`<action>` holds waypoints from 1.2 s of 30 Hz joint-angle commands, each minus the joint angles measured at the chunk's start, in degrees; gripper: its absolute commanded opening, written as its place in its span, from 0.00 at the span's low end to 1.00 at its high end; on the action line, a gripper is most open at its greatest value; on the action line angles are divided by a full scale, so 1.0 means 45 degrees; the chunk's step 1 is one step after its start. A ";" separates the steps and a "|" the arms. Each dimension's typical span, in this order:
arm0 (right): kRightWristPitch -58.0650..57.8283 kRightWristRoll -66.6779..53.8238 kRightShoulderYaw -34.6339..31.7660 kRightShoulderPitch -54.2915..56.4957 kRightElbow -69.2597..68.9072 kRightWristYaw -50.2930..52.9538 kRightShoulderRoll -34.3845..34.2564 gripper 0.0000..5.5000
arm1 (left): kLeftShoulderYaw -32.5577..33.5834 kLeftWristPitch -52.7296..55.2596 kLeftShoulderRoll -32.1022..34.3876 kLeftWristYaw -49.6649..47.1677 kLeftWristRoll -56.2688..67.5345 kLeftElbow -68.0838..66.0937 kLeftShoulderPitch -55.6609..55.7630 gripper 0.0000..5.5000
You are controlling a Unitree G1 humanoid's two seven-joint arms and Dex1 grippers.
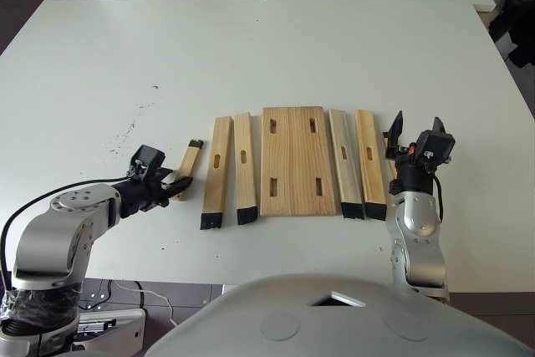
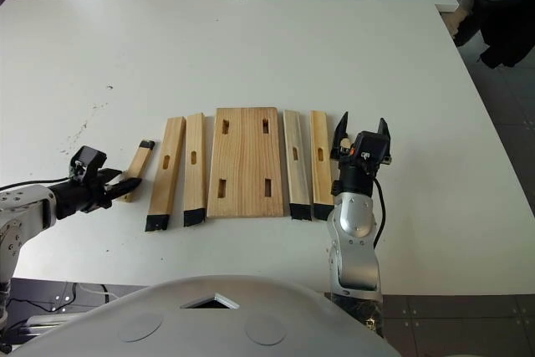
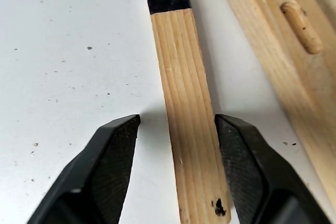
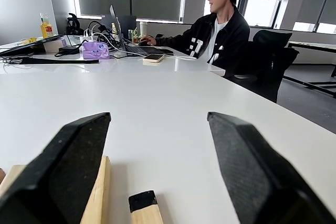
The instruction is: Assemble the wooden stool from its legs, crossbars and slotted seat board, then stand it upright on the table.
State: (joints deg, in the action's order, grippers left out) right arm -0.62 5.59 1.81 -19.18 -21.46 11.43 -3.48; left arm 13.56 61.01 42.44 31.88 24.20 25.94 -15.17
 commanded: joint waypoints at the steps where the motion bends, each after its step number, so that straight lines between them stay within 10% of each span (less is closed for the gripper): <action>1: -0.0250 0.0055 -0.0185 0.0163 -0.0254 0.0098 -0.0145 0.62 | -0.0398 0.0076 0.0316 0.0262 -0.0288 -0.1443 -0.0746 0.35; 9: -0.0401 -0.0084 -0.0444 0.0604 -0.0104 -0.0262 0.0154 0.62 | -0.0171 -0.0559 -0.0205 0.0190 -0.0024 -0.2690 -0.0349 0.24; 19: -0.1026 -0.1003 -0.1636 0.2186 -0.0251 -0.1824 0.1582 0.62 | 0.1593 -0.2700 -0.2464 -0.1627 0.1128 -0.3147 0.6446 0.24; 29: -0.5755 -1.1153 -0.2745 0.5470 -0.3211 -0.9160 0.6257 0.62 | 0.1604 -0.2833 -0.3331 0.1118 0.7970 0.0926 0.8382 0.24; 36: -0.8840 -1.5192 -0.1980 0.7476 -0.3140 -1.2043 0.8942 0.62 | -0.0587 -0.3467 -0.2405 0.3362 0.7405 0.1774 0.7388 0.24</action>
State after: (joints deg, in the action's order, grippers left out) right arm -37.16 -60.87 -9.03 10.87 -35.57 -40.97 34.41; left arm 13.63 46.97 29.29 44.58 60.71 33.27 19.24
